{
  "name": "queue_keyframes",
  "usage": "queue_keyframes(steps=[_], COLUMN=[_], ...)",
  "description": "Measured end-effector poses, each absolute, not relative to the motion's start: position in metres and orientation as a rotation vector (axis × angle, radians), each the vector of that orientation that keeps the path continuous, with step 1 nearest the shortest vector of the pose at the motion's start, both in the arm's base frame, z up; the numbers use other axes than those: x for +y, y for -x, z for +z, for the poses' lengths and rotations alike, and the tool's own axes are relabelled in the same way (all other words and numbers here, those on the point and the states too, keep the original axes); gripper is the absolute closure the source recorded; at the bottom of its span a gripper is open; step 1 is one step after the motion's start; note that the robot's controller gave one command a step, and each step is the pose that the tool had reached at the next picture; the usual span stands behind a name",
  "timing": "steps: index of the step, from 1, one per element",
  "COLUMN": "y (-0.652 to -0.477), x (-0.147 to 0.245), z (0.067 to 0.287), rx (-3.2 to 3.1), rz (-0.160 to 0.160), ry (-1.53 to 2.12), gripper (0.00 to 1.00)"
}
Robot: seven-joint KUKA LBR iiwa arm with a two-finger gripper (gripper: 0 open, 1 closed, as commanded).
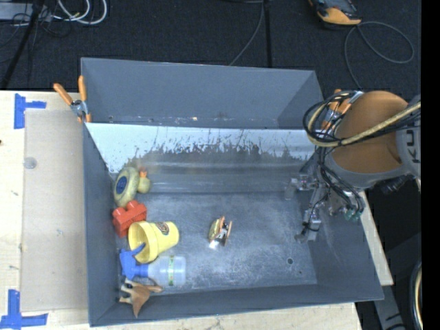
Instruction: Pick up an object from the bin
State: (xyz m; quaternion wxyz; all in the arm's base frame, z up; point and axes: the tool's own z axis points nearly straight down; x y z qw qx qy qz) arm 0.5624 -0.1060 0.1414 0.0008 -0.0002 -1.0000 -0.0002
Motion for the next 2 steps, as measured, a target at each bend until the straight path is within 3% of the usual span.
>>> queue_keyframes(steps=[1, 2], y=[-0.545, -0.532], x=[-0.067, -0.039], z=[0.101, 0.074], rx=[-3.137, -3.122], rz=[0.0, -0.009], ry=[-0.096, -0.161], gripper=[0.0, 0.0])
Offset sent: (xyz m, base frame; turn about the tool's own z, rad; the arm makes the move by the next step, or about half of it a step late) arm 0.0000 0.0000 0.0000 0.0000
